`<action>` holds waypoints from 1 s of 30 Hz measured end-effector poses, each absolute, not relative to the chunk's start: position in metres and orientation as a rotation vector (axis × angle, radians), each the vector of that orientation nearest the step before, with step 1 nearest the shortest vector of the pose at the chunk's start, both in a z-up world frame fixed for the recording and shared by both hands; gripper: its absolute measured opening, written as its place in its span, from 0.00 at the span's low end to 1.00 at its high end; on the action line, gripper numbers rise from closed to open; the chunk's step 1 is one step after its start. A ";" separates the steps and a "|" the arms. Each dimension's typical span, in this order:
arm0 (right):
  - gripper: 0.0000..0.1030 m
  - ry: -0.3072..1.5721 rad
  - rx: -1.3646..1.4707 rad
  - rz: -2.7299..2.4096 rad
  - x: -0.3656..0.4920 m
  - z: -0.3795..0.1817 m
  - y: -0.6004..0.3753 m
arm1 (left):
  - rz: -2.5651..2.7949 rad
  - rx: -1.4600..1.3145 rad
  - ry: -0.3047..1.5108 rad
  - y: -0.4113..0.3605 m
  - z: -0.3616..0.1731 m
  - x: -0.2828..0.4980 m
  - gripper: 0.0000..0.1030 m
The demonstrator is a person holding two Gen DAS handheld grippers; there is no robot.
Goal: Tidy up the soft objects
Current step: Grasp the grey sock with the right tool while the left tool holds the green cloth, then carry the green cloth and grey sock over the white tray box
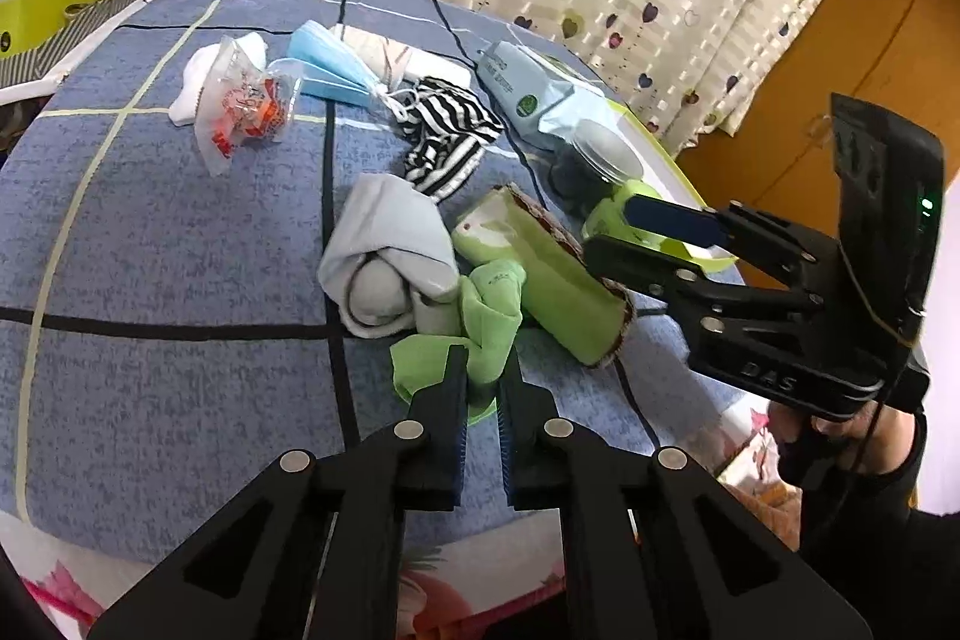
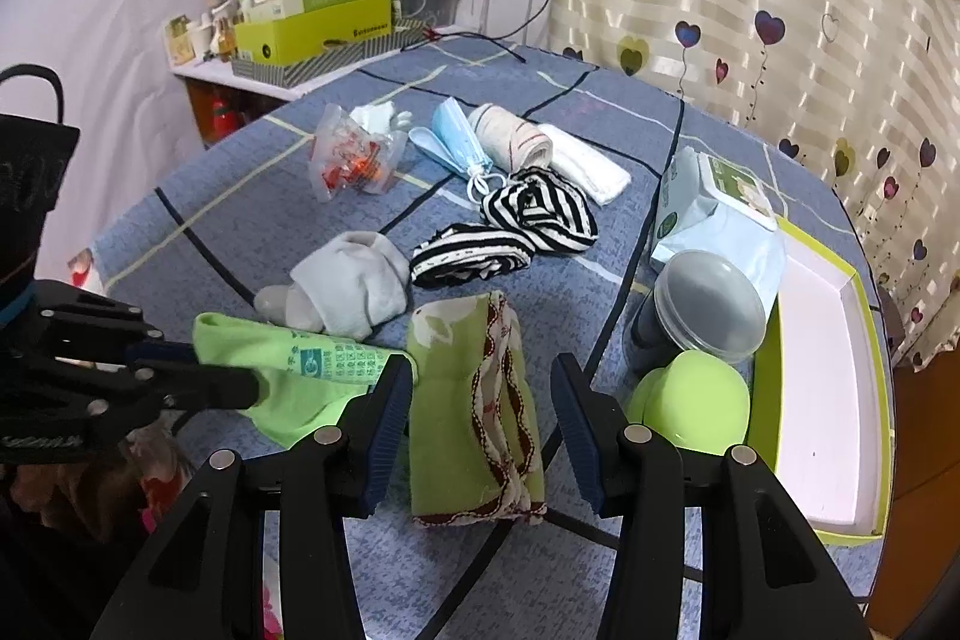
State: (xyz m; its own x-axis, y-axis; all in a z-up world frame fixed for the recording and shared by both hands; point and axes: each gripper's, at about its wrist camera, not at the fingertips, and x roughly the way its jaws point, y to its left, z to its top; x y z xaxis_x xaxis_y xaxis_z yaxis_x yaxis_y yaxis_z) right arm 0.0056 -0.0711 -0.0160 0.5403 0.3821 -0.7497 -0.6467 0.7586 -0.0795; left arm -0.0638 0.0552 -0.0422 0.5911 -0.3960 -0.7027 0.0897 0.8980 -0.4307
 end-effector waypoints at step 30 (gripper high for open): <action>0.56 0.963 -0.318 0.791 0.037 -0.062 0.028 | -0.091 -0.487 0.735 0.151 -0.025 -0.060 0.05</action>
